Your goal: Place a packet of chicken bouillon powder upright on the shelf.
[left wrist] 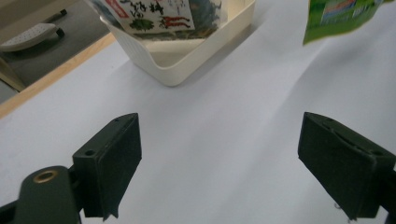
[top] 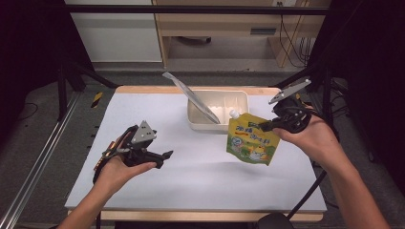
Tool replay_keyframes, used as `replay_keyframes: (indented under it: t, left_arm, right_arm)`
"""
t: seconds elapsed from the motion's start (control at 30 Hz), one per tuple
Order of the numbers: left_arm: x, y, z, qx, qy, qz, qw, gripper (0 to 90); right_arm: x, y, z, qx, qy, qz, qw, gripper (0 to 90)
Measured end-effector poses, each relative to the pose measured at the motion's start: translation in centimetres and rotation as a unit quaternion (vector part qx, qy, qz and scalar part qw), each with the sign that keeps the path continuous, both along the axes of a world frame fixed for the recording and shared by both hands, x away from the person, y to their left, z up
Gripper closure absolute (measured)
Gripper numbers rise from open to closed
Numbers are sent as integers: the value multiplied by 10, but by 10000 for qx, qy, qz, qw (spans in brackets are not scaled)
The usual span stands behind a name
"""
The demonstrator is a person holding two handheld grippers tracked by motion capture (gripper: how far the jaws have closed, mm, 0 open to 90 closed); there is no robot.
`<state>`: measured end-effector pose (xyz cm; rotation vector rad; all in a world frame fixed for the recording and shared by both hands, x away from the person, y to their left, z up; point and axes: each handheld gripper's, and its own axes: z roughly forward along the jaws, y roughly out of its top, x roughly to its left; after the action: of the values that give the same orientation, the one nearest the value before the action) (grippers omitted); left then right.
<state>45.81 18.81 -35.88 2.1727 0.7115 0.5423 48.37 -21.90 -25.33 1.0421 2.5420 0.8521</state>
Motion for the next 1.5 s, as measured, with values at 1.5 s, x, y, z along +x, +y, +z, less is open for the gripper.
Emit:
replay_keyframes:
  t: [1.5]
  left_arm:
    - [-26,51,-80,53,-15,764,9971,129]
  right_arm:
    - [106,30,53,959,-214,-2260,9692,900]
